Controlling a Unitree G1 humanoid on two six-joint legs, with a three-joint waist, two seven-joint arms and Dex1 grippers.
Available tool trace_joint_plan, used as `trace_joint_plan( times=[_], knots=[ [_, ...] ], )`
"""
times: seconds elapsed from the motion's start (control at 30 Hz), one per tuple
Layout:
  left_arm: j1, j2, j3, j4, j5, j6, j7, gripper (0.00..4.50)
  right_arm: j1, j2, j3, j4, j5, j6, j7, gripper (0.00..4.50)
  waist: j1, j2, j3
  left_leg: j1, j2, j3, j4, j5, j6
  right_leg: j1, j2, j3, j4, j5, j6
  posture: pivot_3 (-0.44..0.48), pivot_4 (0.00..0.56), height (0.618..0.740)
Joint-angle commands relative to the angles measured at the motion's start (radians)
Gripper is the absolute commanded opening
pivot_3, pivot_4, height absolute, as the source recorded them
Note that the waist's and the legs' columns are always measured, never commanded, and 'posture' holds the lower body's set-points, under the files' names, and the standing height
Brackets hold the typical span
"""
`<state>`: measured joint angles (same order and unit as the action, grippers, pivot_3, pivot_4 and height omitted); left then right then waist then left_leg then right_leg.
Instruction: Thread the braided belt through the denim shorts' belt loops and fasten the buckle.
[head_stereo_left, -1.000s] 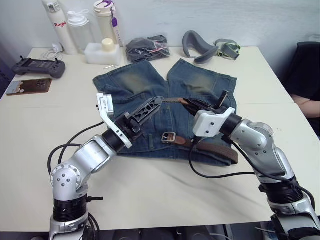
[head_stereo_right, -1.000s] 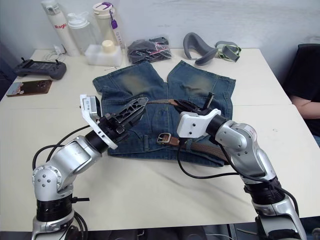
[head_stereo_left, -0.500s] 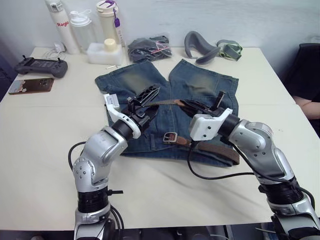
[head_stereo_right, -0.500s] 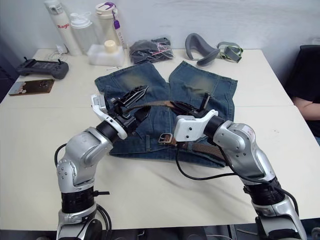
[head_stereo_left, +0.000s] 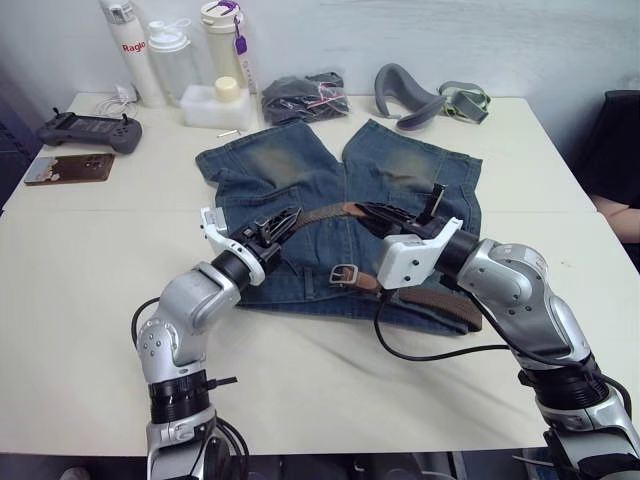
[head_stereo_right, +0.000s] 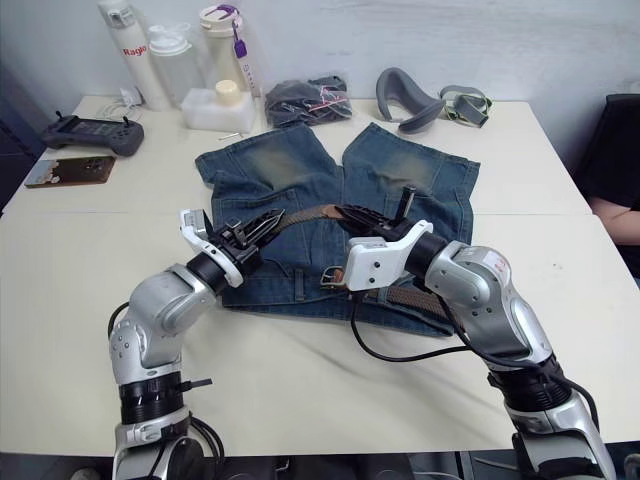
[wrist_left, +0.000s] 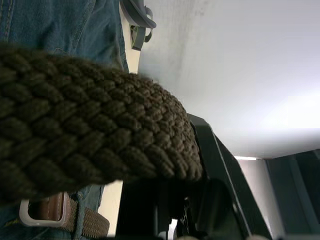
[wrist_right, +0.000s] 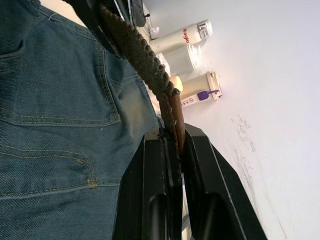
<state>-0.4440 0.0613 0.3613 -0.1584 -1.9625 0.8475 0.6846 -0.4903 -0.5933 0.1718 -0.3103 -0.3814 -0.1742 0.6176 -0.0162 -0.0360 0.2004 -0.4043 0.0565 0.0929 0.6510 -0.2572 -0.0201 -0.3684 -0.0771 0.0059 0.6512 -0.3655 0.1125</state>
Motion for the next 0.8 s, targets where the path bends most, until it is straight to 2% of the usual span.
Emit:
trace_joint_plan(
  times=[0.03, 0.13, 0.3, 0.47, 0.73, 0.8],
  knots=[
    [-0.027, 0.005, 0.048, 0.040, -0.010, 0.044, -0.015, 0.01, -0.018, -0.007, -0.019, -0.045, 0.013, -0.017, -0.007, 0.00, 0.003, 0.000, 0.000, 0.000, 0.000, 0.000, 0.000, 0.000, 0.000, 0.000, 0.000, 0.000, 0.000, 0.000, 0.000, 0.000, 0.150, 0.740],
    [-0.048, 0.010, 0.071, 0.076, -0.010, 0.077, -0.027, 0.01, -0.012, 0.001, -0.028, -0.050, 0.046, 0.003, 0.004, 0.00, 0.005, 0.000, 0.000, 0.000, 0.000, 0.000, 0.000, 0.000, 0.000, 0.000, 0.000, 0.000, 0.000, 0.000, 0.000, 0.000, 0.150, 0.740],
    [-0.074, 0.046, 0.107, 0.134, -0.010, 0.123, -0.060, 0.00, 0.026, -0.015, -0.106, -0.080, 0.194, 0.081, 0.055, 2.09, 0.013, 0.000, 0.000, 0.000, 0.000, 0.000, 0.000, 0.000, -0.001, -0.001, 0.000, 0.000, 0.000, 0.000, 0.000, 0.000, 0.150, 0.740],
    [-0.087, 0.151, 0.153, 0.222, -0.010, 0.270, -0.193, 0.00, 0.095, -0.087, -0.230, -0.119, 0.407, 0.258, 0.162, 4.47, 0.016, 0.000, 0.000, 0.000, 0.000, 0.000, -0.001, 0.000, 0.000, 0.000, 0.000, -0.001, -0.001, 0.000, 0.000, 0.000, 0.150, 0.740],
    [-0.013, 0.250, 0.142, 0.161, -0.010, 0.303, -0.262, 0.00, 0.117, -0.272, -0.406, -0.225, 0.802, 0.784, 0.314, 4.49, 0.012, 0.000, 0.000, 0.000, 0.007, 0.000, -0.003, 0.000, 0.000, -0.001, -0.002, 0.000, -0.001, 0.000, -0.001, 0.000, 0.150, 0.740],
    [0.004, 0.275, 0.137, 0.152, -0.010, 0.291, -0.267, 0.00, 0.099, -0.319, -0.474, -0.262, 0.984, 0.963, 0.338, 4.49, 0.013, 0.000, 0.000, 0.000, 0.007, 0.000, -0.003, 0.000, 0.000, -0.002, -0.002, 0.000, 0.000, -0.001, -0.002, 0.000, 0.150, 0.740]
  ],
)
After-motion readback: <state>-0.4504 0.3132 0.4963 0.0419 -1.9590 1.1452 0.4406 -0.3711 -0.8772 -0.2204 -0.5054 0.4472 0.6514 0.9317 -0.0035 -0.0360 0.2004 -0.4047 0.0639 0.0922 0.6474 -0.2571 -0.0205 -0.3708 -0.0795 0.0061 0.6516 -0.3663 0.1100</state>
